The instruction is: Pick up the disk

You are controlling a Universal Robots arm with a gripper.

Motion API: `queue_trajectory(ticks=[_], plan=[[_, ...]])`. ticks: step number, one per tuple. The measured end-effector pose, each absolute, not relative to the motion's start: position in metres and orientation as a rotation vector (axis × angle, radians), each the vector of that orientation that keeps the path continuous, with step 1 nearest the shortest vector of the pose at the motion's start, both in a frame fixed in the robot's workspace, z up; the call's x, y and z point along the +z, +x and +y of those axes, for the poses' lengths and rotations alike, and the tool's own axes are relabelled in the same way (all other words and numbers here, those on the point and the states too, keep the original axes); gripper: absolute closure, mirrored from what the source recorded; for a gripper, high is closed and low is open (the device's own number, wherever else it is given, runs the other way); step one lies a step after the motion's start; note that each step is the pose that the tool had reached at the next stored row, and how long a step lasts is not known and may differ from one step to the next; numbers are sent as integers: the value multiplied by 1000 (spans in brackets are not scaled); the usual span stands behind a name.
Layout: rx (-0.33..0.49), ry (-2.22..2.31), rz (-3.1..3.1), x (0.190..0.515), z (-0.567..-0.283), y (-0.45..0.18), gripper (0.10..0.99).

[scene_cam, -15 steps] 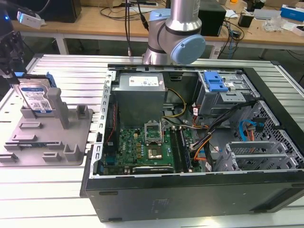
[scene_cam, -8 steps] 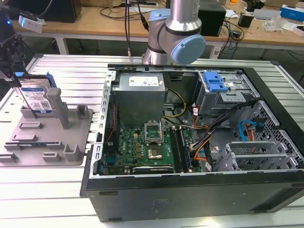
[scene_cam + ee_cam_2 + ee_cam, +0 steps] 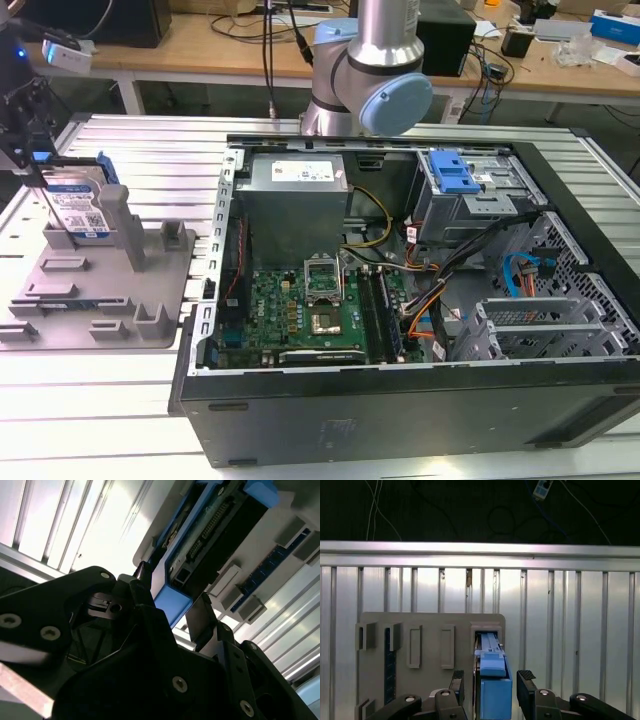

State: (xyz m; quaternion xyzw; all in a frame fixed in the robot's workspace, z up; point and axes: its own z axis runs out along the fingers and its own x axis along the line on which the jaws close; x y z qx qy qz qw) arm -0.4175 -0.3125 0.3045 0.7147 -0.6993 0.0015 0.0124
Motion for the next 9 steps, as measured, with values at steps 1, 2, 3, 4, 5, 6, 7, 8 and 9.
queue_trajectory(ticks=[1, 2, 3, 4, 5, 6, 7, 8, 9], plan=[[5, 2228, -2179, 304, -312, -417, 545], [5, 2229, -2179, 303, -312, -418, 545], [5, 2229, -2179, 302, -312, -418, 545], [5, 2229, -2179, 302, -313, -418, 545], [5, 2229, -2178, 301, -313, -418, 545], [5, 2229, -2178, 301, -313, -418, 545], [5, 2230, -2178, 300, -313, -418, 545], [5, 2230, -2178, 300, -313, -419, 545], [5, 2230, -2178, 300, -313, -419, 545]])
